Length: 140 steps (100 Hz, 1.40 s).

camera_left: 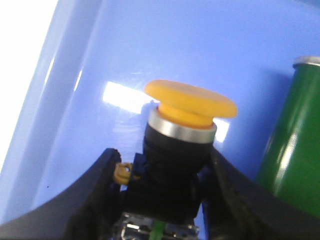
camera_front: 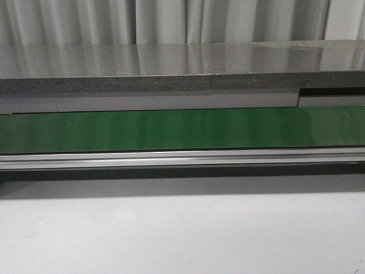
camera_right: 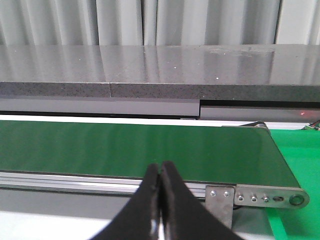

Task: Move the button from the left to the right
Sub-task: 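Grasp the push-button with the left gripper and carry it onto the belt, then release the push-button on the belt and lift the left gripper away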

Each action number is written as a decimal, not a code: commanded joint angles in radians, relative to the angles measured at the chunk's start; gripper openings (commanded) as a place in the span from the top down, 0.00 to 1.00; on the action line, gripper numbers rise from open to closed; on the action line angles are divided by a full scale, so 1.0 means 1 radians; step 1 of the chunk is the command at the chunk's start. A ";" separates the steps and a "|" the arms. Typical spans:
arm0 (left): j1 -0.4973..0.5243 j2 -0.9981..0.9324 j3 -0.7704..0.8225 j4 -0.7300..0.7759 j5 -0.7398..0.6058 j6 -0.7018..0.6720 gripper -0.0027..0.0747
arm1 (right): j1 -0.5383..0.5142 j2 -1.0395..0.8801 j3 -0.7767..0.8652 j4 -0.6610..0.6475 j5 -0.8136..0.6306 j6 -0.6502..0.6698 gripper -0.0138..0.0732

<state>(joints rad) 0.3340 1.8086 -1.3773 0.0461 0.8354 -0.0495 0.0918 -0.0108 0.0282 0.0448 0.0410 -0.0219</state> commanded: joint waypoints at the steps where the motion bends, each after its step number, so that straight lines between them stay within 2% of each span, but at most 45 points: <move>1: -0.027 -0.086 -0.032 -0.007 0.017 0.020 0.99 | -0.005 -0.014 -0.018 -0.006 -0.082 0.000 0.92; 23: -0.106 -0.097 -0.023 -0.011 0.058 0.050 0.99 | -0.005 -0.014 -0.018 -0.006 -0.082 0.000 0.92; 47: -0.169 -0.092 0.017 -0.011 0.038 0.050 0.99 | -0.005 -0.014 -0.018 -0.006 -0.082 0.000 0.92; 79: -0.177 -0.092 0.082 -0.020 -0.011 0.055 0.99 | -0.005 -0.014 -0.018 -0.006 -0.082 0.000 0.92; 96: -0.177 -0.092 0.082 -0.134 -0.013 0.156 0.99 | -0.005 -0.014 -0.018 -0.006 -0.082 0.000 0.92; 112: -0.177 -0.092 0.082 -0.150 -0.014 0.160 0.98 | -0.005 -0.014 -0.018 -0.006 -0.082 0.000 0.92; 117: -0.177 -0.092 0.082 -0.150 -0.015 0.160 0.94 | -0.005 -0.014 -0.018 -0.006 -0.082 0.000 0.92; 124: -0.177 -0.092 0.082 -0.150 -0.021 0.160 0.83 | -0.005 -0.014 -0.018 -0.006 -0.082 0.000 0.92; 131: -0.177 -0.092 0.082 -0.150 -0.027 0.160 0.65 | -0.005 -0.014 -0.018 -0.006 -0.082 0.000 0.92; 140: -0.177 -0.092 0.082 -0.150 -0.031 0.160 0.36 | -0.005 -0.014 -0.018 -0.006 -0.082 0.000 0.92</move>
<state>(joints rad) 0.1600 1.7629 -1.2712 -0.0860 0.8422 0.1079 0.0918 -0.0108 0.0282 0.0448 0.0410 -0.0219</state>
